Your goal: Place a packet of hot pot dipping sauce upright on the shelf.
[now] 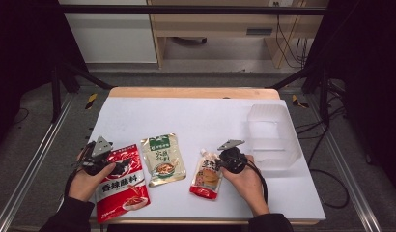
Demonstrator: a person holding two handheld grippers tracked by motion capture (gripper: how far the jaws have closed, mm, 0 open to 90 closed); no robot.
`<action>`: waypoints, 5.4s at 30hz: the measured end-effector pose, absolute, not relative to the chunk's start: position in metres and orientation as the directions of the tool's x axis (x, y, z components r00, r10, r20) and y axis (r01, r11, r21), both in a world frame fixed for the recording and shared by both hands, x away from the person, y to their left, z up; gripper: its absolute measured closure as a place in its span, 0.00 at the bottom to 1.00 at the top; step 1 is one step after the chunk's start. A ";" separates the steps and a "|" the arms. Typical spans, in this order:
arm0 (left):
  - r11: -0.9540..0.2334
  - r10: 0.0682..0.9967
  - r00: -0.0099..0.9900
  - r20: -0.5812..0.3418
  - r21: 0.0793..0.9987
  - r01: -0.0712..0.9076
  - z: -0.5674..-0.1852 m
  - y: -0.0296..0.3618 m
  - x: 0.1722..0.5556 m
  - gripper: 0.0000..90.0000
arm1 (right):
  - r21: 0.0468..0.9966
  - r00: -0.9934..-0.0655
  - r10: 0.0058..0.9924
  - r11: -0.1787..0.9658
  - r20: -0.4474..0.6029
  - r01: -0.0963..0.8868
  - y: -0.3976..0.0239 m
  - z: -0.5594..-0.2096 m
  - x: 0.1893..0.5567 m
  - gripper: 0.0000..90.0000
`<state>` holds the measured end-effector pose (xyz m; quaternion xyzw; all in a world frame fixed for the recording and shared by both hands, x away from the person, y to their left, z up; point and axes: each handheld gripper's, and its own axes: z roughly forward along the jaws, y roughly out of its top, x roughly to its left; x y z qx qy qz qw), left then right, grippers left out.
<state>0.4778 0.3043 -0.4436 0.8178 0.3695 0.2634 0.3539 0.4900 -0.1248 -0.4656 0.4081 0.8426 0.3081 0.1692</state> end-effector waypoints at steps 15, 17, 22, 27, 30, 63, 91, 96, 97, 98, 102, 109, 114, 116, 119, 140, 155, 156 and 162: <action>-0.479 0.765 0.629 0.140 0.777 0.409 -0.432 0.300 0.478 0.11 | 0.710 -0.690 0.721 0.518 -0.062 0.477 -0.119 -0.429 0.479 0.98; -0.488 0.750 0.646 0.138 0.776 0.400 -0.425 0.297 0.478 0.11 | 0.728 -0.714 0.699 0.515 -0.051 0.452 -0.115 -0.417 0.477 0.98; -0.506 0.717 0.685 0.129 0.772 0.384 -0.415 0.288 0.479 0.12 | 0.742 -0.762 0.644 0.544 -0.070 0.392 -0.107 -0.396 0.476 0.99; -0.517 0.665 0.740 0.099 0.777 0.360 -0.399 0.277 0.483 0.12 | 0.768 -0.805 0.591 0.542 -0.058 0.342 -0.099 -0.373 0.475 0.99; -0.495 0.645 0.762 0.057 0.791 0.360 -0.392 0.273 0.483 0.12 | 0.783 -0.820 0.570 0.534 -0.055 0.319 -0.097 -0.362 0.473 0.99; -0.677 0.427 0.892 0.147 0.706 0.209 -0.332 0.197 0.503 0.20 | 0.819 -0.881 0.467 0.535 -0.079 0.210 -0.072 -0.330 0.492 1.00; -0.699 0.342 0.928 0.149 0.700 0.145 -0.327 0.183 0.502 0.54 | 0.835 -0.907 0.419 0.514 -0.044 0.197 -0.052 -0.329 0.485 1.00; -0.712 0.328 0.932 0.153 0.688 0.138 -0.328 0.183 0.503 0.61 | 0.838 -0.908 0.417 0.508 -0.037 0.199 -0.051 -0.328 0.485 1.00; -0.711 0.329 0.932 0.151 0.689 0.140 -0.328 0.183 0.503 0.63 | 0.839 -0.909 0.416 0.507 -0.037 0.198 -0.050 -0.328 0.485 1.00; -0.711 0.329 0.932 0.151 0.689 0.140 -0.328 0.183 0.503 0.65 | 0.839 -0.909 0.416 0.507 -0.037 0.198 -0.050 -0.328 0.485 1.00; -0.712 0.344 0.927 0.151 0.685 0.152 -0.328 0.183 0.503 0.71 | 0.838 -0.909 0.416 0.507 -0.033 0.202 -0.050 -0.329 0.485 1.00; -0.715 0.333 0.928 0.168 0.687 0.132 -0.324 0.179 0.499 0.79 | 0.835 -0.907 0.420 0.512 -0.041 0.200 -0.052 -0.329 0.487 0.99; -0.713 0.328 0.927 0.182 0.691 0.117 -0.317 0.175 0.497 0.80 | 0.834 -0.904 0.426 0.514 -0.043 0.203 -0.056 -0.329 0.488 0.98; -0.716 0.324 0.928 0.182 0.688 0.115 -0.316 0.174 0.497 0.81 | 0.834 -0.903 0.426 0.514 -0.046 0.200 -0.057 -0.329 0.488 0.98; -0.748 0.310 0.932 0.185 0.653 0.119 -0.312 0.169 0.497 0.81 | 0.824 -0.903 0.426 0.531 -0.057 0.199 -0.059 -0.329 0.487 0.98; -0.831 0.250 0.945 0.209 0.547 0.099 -0.298 0.157 0.500 0.81 | 0.798 -0.914 0.403 0.564 -0.040 0.213 -0.060 -0.334 0.490 0.79; -0.857 0.228 0.946 0.229 0.509 0.083 -0.283 0.159 0.509 0.81 | 0.751 -0.907 0.395 0.641 -0.148 0.156 -0.054 -0.330 0.486 0.34; -0.857 0.228 0.946 0.229 0.509 0.083 -0.283 0.159 0.509 0.81 | 0.748 -0.905 0.395 0.646 -0.157 0.152 -0.054 -0.329 0.486 0.33; -0.855 0.218 0.949 0.230 0.514 0.072 -0.280 0.156 0.509 0.81 | 0.727 -0.901 0.391 0.672 -0.187 0.141 -0.056 -0.320 0.491 0.29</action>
